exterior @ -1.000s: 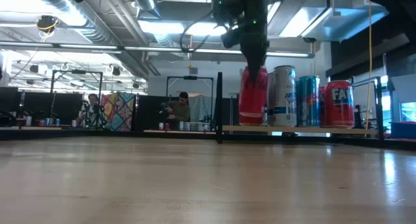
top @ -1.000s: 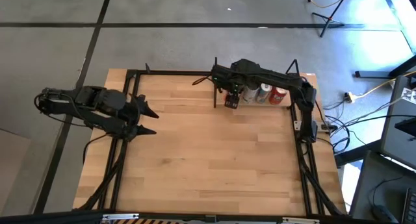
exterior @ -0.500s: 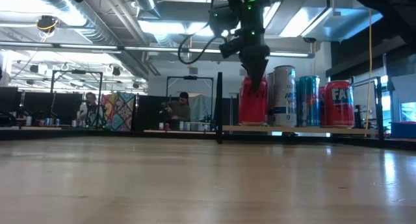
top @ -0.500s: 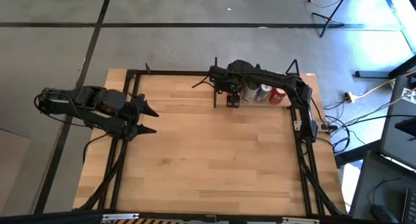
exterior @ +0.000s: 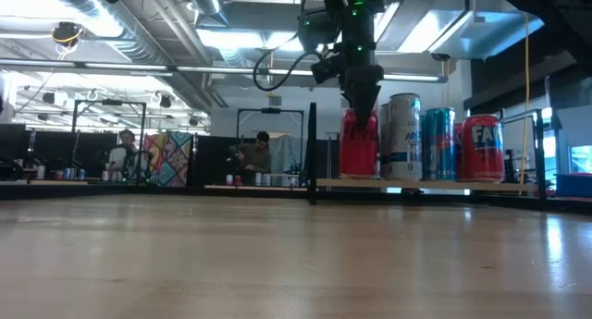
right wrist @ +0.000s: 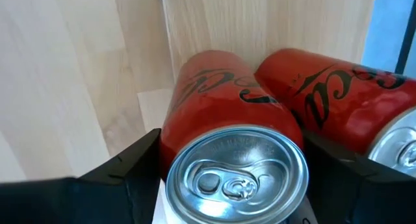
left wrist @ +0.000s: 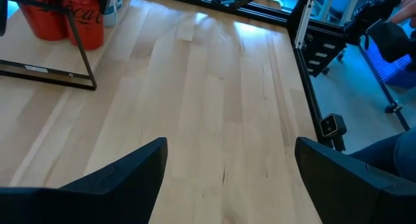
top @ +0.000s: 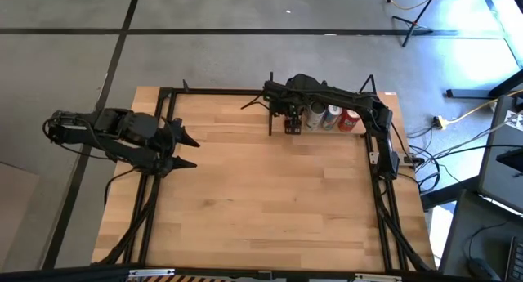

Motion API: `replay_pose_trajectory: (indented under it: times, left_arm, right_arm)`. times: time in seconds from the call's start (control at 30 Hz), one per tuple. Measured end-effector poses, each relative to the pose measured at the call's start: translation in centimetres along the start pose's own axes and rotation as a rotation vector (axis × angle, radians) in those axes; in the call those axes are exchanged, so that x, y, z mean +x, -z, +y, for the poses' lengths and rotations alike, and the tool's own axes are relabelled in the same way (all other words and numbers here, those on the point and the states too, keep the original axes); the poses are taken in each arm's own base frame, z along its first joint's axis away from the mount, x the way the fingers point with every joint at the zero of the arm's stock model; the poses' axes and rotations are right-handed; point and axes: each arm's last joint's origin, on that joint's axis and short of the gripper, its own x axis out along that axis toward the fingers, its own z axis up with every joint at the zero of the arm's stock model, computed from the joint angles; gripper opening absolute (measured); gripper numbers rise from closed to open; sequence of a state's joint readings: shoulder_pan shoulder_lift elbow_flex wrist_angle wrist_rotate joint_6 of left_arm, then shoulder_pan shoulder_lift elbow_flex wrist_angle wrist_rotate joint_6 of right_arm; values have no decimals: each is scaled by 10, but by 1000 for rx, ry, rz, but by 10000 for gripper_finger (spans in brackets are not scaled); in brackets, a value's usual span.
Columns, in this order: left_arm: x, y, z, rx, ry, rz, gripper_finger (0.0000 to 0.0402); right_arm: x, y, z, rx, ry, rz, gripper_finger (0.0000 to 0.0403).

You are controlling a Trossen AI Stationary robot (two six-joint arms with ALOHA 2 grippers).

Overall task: Place canned beverage on shelf
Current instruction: Put the red soda can on the shelf aligned with the other red soda can, then return to Home Position

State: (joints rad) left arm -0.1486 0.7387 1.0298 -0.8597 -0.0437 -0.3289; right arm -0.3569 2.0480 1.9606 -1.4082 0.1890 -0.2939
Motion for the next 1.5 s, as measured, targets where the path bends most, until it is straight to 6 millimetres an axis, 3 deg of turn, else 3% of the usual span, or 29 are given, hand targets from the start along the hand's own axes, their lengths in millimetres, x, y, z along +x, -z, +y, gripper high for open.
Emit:
replay_pose_trajectory:
  times: [0.23, 0.63, 0.87, 1.1, 1.23, 1.33, 1.4, 1.5]
  left_arm:
    - [0, 0, 0, 1, 0, 0, 325]
    - [0, 0, 0, 1, 0, 0, 325]
    - [0, 0, 0, 1, 0, 0, 325]
    - [0, -1, -1, -35, 7, -10, 325]
    - [4, -2, -1, -53, 3, -1, 325]
    - [8, -3, 0, -59, -67, -11, 323]
    - [12, -5, 0, -59, -93, -21, 313]
    - [16, -11, -2, -32, -83, -57, 276]
  right_arm:
    - [3, 0, -3, -17, 7, 8, 282]
    - [4, 0, -5, -24, 23, 17, 341]
    - [1, 1, -5, -37, 50, 24, 352]
    - [-46, 4, -9, -23, 31, -55, 353]
    - [-92, 6, -11, 54, -6, -237, 353]
    - [-114, 12, -7, 150, -80, -398, 352]
    - [-124, 21, 1, 180, -131, -451, 339]
    - [-137, 35, 17, 187, -150, -514, 287]
